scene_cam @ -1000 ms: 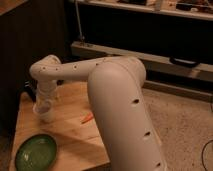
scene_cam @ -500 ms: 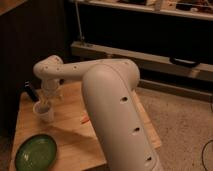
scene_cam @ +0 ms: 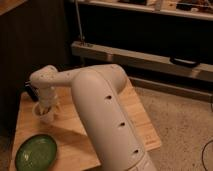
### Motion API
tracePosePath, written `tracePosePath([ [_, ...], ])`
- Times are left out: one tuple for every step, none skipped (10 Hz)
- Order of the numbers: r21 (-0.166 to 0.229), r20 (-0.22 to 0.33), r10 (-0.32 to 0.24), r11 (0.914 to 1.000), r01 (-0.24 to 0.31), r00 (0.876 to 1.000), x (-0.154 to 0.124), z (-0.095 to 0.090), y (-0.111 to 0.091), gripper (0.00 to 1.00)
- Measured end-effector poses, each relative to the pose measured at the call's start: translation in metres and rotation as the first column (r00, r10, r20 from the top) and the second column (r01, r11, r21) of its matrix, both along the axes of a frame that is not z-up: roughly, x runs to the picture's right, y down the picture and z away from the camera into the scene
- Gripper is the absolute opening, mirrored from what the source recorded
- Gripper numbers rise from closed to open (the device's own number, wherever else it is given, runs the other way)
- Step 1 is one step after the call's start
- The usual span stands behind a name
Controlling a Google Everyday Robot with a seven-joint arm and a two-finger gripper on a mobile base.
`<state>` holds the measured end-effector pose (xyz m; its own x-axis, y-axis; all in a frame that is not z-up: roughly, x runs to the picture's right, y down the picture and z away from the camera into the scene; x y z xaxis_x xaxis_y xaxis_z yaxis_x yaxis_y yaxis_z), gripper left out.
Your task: Place the ceramic cup in the ceramic bowl
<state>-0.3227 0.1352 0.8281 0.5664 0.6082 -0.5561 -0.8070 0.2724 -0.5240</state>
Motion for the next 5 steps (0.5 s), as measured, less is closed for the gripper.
tracePosePath([
  [-0.005, 0.006, -0.002, 1.0, 0.002, 1.0, 0.002, 0.001, 0.0, 0.31],
  [-0.015, 0.02, 0.005, 0.9999, -0.005, 1.0, 0.006, -0.003, -0.002, 0.2],
  [-0.02, 0.035, 0.019, 0.9996, -0.018, 0.999, 0.013, -0.012, -0.01, 0.09],
  [-0.021, 0.053, 0.034, 0.9992, -0.033, 0.998, 0.021, -0.024, -0.018, 0.02],
  [-0.017, 0.072, 0.047, 0.9988, -0.046, 0.996, 0.027, -0.036, -0.027, 0.0],
])
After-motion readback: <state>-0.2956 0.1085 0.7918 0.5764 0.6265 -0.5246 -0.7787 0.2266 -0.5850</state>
